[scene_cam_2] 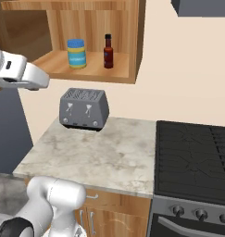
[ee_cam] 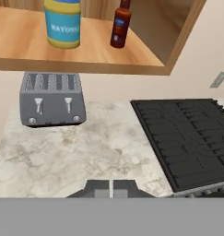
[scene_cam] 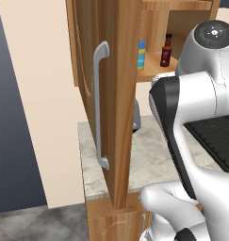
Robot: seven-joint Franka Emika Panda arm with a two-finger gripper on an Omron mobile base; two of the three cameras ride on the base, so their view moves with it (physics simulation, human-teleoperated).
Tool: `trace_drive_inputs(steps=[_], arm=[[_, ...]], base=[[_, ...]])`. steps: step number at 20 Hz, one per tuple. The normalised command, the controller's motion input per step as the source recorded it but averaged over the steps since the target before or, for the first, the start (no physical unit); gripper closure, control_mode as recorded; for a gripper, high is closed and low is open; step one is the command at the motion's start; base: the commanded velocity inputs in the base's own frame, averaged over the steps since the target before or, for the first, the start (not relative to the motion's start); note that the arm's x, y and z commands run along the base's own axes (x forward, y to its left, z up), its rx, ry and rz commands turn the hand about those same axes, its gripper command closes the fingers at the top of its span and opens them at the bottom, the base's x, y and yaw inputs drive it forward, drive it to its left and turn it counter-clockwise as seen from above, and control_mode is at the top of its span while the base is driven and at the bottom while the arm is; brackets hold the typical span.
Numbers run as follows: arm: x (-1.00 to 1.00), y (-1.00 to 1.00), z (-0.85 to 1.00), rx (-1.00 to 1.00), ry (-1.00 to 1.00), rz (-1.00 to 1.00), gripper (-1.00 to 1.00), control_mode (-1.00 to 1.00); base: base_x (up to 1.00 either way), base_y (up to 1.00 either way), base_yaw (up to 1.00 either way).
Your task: Move the mayonnaise and condiment bottle from the cabinet to the dining counter.
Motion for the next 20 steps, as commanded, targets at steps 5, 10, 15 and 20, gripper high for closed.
trace_drive_inputs(steps=[5,10,15,20], arm=[[0.16,-0.01,0.0,0.0,-0.04,0.0,-1.0,-1.0],[0.08,0.0,0.0,0.0,0.01,-0.01,-1.0,-1.0],[0.0,0.0,0.01,0.04,0.0,0.0,-1.0,-1.0],[0.0,0.0,0.24,0.14,-0.03,0.0,-1.0,-1.0]], base=[[0.0,0.0,0.0],[0.0,0.0,0.0],[0.0,0.0,0.0],[0.0,0.0,0.0]])
